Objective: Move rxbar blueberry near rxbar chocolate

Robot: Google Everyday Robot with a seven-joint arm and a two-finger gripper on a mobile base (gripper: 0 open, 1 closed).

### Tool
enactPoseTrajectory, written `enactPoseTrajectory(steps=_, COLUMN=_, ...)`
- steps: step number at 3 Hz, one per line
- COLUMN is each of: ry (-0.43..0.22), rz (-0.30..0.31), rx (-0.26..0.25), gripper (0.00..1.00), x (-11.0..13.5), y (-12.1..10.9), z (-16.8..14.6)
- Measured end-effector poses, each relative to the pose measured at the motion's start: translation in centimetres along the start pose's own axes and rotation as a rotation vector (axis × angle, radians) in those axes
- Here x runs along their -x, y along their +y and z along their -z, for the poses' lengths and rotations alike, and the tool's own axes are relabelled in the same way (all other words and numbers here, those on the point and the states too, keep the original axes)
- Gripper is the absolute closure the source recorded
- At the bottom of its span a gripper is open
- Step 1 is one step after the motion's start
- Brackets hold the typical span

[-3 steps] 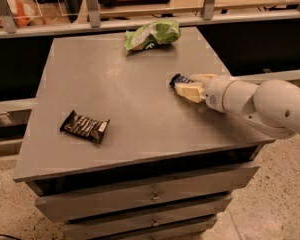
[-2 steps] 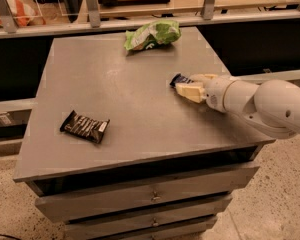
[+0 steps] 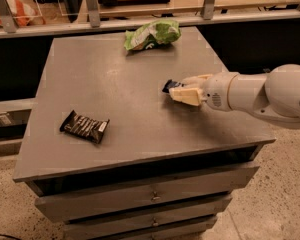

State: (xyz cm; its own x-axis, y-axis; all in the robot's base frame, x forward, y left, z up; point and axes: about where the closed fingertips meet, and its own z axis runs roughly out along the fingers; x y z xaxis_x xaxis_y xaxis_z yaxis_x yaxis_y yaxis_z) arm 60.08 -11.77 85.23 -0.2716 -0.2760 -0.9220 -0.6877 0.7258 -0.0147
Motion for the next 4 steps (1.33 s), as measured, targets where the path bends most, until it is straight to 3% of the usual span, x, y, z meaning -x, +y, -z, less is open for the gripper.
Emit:
enactPoseTrajectory(steps=1, ry=0.019, rz=0.01, rx=0.164, gripper=1.0, x=2.2, y=5.0, z=1.0)
enactPoseTrajectory(steps=2, ry=0.038, rz=0.06, rx=0.314, gripper=1.0, x=3.0, y=10.5, z=1.5)
enactPoseTrajectory(steps=3, ry=0.042, rz=0.128, rx=0.411, gripper=1.0, x=2.7, y=15.3, z=1.2)
enactPoseTrajectory(steps=4, ry=0.04, rz=0.18, rx=0.442, gripper=1.0, x=2.1, y=18.0, z=0.3)
